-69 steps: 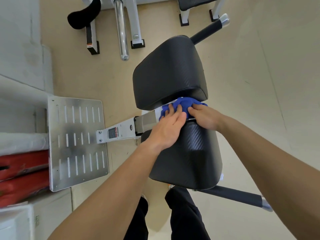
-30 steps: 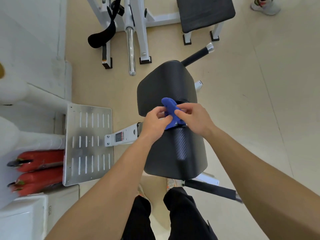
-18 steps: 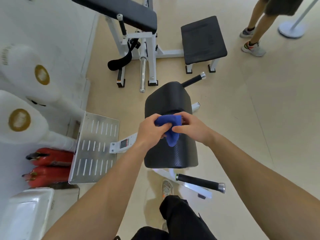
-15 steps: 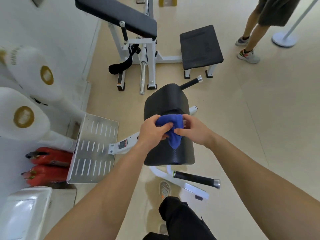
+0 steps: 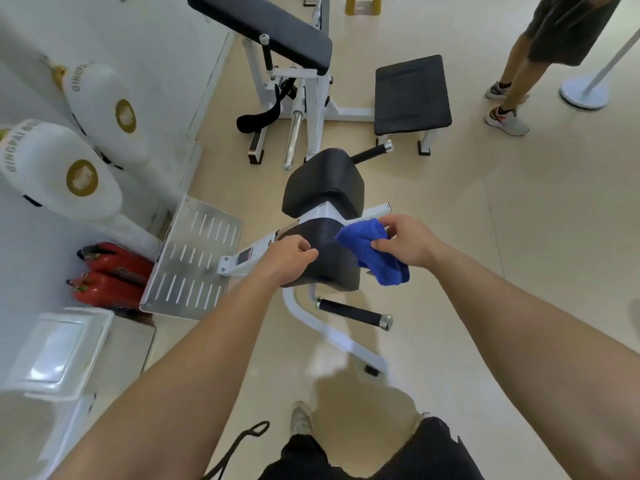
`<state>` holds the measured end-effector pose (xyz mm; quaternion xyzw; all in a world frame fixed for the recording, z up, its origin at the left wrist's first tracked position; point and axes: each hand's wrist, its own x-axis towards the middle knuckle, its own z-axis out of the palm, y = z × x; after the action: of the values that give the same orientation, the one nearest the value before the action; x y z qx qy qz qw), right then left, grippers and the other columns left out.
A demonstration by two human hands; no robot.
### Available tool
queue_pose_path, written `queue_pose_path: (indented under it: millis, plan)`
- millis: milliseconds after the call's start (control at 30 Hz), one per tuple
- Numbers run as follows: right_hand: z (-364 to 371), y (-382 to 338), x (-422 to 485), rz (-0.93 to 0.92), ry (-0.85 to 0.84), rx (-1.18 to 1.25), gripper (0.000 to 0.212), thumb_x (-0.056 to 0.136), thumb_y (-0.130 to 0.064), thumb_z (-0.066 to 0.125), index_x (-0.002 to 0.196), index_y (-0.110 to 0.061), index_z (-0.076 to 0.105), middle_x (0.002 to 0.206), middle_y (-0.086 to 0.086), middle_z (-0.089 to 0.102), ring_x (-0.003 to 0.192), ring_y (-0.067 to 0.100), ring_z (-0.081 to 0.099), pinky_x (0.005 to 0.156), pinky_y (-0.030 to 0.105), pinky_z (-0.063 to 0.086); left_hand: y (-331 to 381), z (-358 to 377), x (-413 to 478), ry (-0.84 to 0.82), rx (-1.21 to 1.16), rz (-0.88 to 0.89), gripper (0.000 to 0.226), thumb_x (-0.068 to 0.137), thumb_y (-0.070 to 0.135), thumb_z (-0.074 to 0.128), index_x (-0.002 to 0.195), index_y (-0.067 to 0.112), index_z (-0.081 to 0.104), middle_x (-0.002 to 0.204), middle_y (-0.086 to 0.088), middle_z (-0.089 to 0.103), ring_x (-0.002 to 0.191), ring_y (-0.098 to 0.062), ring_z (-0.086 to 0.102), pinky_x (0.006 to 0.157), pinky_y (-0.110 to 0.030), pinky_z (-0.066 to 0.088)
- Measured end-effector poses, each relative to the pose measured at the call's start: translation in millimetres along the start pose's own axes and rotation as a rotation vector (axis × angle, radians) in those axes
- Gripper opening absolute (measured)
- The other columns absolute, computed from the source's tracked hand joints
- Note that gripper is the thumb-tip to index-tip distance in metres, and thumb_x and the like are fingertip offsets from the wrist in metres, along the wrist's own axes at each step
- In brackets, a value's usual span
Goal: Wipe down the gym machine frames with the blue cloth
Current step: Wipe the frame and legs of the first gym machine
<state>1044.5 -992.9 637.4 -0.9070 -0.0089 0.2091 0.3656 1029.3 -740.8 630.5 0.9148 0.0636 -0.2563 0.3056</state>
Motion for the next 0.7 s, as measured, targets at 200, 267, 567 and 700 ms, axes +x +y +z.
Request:
queue_pose_path:
  millis: [200, 267, 567, 700]
  plan:
    - [-45, 79, 7, -0.095, -0.066, -0.116, 0.019, 0.093, -0.020, 0.061, 0.112, -0.017, 0.064, 0.100, 0.002, 0.068, 0.087, 0.023, 0.063, 0.064, 0.025, 0.047, 50, 73, -1, 0.070, 0.013, -0.117, 0.024, 0.100, 0.037, 0.050, 0.112, 0.019, 0.062, 0.106, 0.002, 0.064, 0.098, -0.017, 0.060, 0.090, -0.035, 0.050]
    - [-60, 107, 14, -0.113, -0.082, -0.116, 0.020, 0.091, -0.020, 0.062, 0.111, -0.018, 0.064, 0.097, 0.001, 0.069, 0.086, 0.023, 0.065, 0.068, 0.030, 0.051, 70, 97, 0, 0.120, -0.011, -0.155, 0.024, 0.099, 0.036, 0.050, 0.111, 0.020, 0.063, 0.106, 0.002, 0.066, 0.097, -0.019, 0.061, 0.089, -0.035, 0.050]
    - [-87, 164, 74, -0.111, -0.156, -0.180, 0.022, 0.089, -0.024, 0.065, 0.110, -0.019, 0.067, 0.098, 0.000, 0.070, 0.085, 0.023, 0.064, 0.076, 0.037, 0.054, 106, 138, 25, 0.264, -0.105, -0.297, 0.023, 0.097, 0.033, 0.053, 0.111, 0.020, 0.065, 0.107, 0.001, 0.068, 0.097, -0.019, 0.063, 0.091, -0.041, 0.053]
    - [-77, 171, 113, -0.108, -0.157, -0.160, 0.030, 0.089, -0.025, 0.067, 0.118, -0.023, 0.061, 0.096, -0.005, 0.066, 0.082, 0.017, 0.062, 0.074, 0.034, 0.051, 99, 139, 55, 0.351, -0.181, -0.370, 0.018, 0.099, 0.027, 0.053, 0.111, 0.019, 0.064, 0.110, 0.002, 0.065, 0.097, -0.017, 0.060, 0.091, -0.038, 0.052]
